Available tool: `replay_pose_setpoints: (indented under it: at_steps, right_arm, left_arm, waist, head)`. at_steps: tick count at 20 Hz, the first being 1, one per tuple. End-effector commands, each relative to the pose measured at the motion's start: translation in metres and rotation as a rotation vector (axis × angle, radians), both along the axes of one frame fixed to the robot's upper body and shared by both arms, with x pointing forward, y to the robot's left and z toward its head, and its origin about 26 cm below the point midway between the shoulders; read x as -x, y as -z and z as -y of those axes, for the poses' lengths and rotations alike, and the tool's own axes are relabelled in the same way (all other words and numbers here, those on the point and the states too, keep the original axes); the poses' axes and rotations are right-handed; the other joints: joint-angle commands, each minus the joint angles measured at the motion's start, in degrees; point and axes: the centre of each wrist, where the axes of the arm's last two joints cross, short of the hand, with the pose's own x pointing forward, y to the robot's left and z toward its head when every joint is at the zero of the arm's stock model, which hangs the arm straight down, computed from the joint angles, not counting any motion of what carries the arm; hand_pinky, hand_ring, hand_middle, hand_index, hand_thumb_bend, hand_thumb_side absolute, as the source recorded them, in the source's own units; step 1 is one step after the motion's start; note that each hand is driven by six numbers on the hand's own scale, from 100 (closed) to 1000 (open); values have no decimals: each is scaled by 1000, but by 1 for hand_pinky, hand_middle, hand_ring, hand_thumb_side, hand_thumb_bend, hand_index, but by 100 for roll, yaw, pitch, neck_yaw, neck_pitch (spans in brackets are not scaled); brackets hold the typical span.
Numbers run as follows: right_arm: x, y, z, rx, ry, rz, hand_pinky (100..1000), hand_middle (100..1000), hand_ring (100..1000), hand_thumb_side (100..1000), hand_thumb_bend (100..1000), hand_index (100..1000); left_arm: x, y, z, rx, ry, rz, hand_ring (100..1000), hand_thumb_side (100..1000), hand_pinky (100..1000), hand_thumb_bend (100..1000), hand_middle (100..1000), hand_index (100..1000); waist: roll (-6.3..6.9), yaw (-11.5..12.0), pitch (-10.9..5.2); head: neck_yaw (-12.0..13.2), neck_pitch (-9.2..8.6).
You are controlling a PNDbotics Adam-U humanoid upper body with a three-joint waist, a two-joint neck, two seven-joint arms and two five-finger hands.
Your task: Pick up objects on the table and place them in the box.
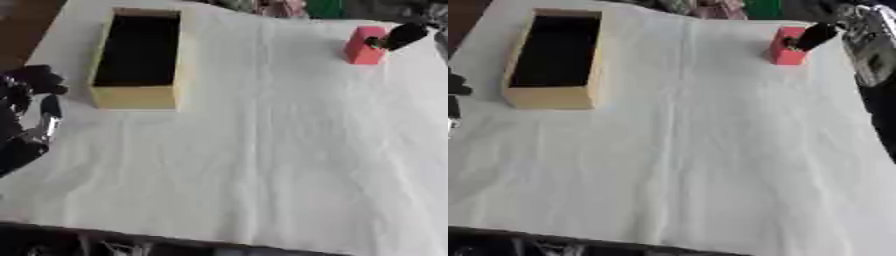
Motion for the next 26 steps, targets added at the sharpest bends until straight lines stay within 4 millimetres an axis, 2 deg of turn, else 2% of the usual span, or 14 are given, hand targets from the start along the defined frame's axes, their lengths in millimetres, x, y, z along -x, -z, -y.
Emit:
replay_pose_setpoints:
  at_steps: [1, 14, 26]
  right_arm:
    - [-2, -11, 5, -2, 35, 29, 851, 924, 1000, 156, 436, 941]
    - [-8, 0, 7, -27, 68, 13, 851, 923, 1000, 160, 438, 942]
    - [-11, 12, 16, -51, 130, -32, 852, 920, 1000, 180, 444, 943]
  left_arm:
    - [1, -12, -1, -31, 16, 34, 715, 127, 1000, 100, 679, 814]
    - [1, -14, 1, -33, 38, 41, 715, 126, 1000, 100, 668, 814]
    - [0, -14, 2, -35, 46, 41, 716, 129, 1000, 100, 663, 814]
  waist:
    - [14, 4, -87]
    - [21, 53, -64]
    - [34, 89, -34]
  head:
    - [-26, -94]
    - [-38, -94]
    - [-52, -87]
